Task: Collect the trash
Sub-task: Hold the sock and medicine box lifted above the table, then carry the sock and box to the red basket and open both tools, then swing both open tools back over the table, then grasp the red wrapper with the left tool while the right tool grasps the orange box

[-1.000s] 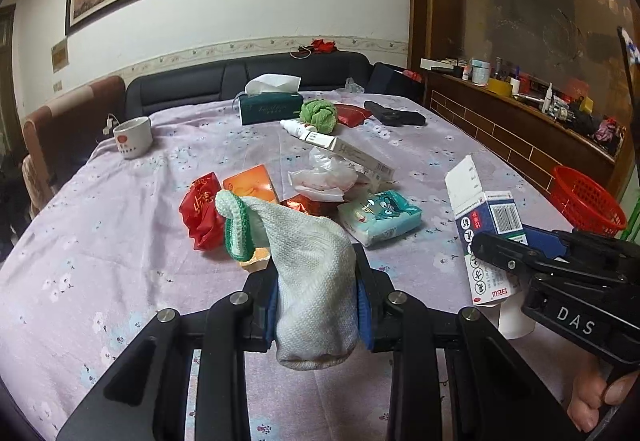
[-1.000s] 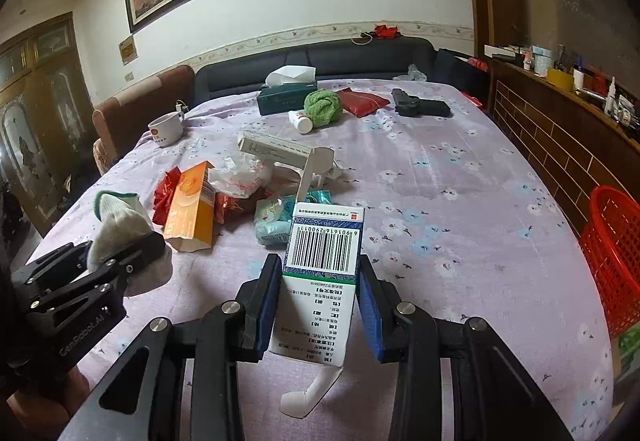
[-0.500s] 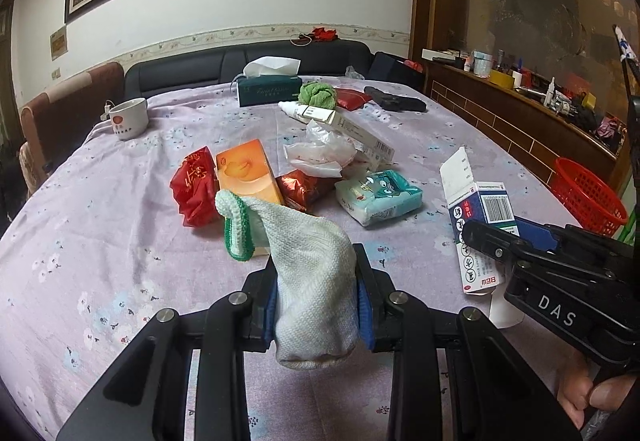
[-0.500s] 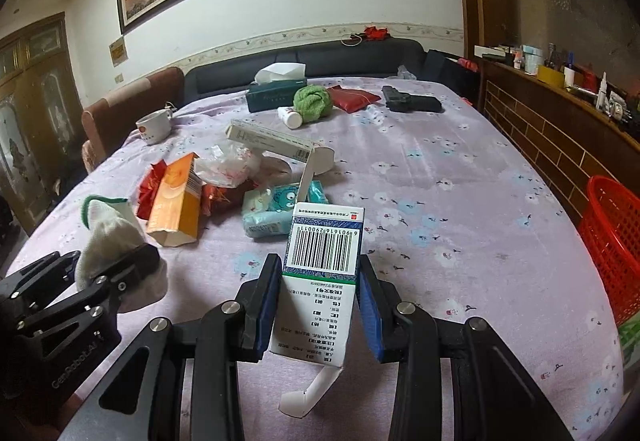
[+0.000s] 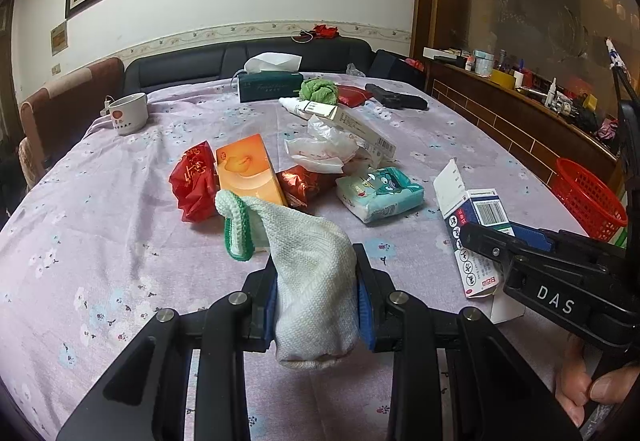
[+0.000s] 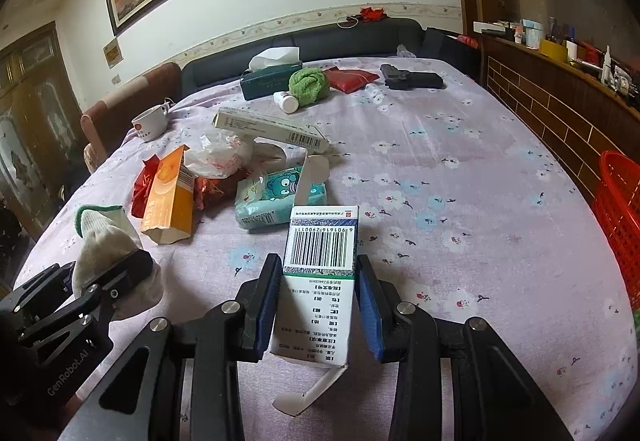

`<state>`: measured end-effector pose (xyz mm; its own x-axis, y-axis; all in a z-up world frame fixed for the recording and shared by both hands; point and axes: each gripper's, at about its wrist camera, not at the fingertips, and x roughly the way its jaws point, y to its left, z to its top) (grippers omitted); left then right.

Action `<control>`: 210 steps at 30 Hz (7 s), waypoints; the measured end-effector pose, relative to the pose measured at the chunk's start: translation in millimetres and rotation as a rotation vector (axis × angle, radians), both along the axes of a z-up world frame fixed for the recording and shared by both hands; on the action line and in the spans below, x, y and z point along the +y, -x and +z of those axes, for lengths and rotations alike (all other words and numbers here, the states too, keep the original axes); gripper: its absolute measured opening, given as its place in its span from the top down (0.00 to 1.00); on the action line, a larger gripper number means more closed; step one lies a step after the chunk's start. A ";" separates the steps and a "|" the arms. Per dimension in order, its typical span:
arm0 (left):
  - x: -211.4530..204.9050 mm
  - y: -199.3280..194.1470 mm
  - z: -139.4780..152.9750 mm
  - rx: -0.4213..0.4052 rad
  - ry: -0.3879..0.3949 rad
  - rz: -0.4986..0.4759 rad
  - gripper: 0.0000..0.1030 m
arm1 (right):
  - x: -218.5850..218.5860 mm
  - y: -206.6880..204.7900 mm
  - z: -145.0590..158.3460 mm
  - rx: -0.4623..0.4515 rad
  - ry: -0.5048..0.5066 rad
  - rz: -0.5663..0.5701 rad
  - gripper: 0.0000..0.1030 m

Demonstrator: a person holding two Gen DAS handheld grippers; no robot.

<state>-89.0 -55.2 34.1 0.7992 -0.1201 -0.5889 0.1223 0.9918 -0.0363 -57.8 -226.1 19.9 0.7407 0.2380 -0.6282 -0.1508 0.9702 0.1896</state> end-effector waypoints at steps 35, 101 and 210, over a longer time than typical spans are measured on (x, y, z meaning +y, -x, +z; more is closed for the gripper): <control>-2.0 -1.2 -1.4 0.008 0.008 -0.019 0.71 | 3.1 -0.4 0.5 0.005 0.050 -0.040 0.62; -2.2 -1.6 -0.5 0.002 -0.006 -0.014 0.71 | -4.5 19.1 5.6 -0.061 0.124 -0.112 0.62; 182.9 -75.5 12.6 0.218 0.314 0.084 0.38 | 169.5 -120.7 0.9 0.344 0.007 0.190 0.49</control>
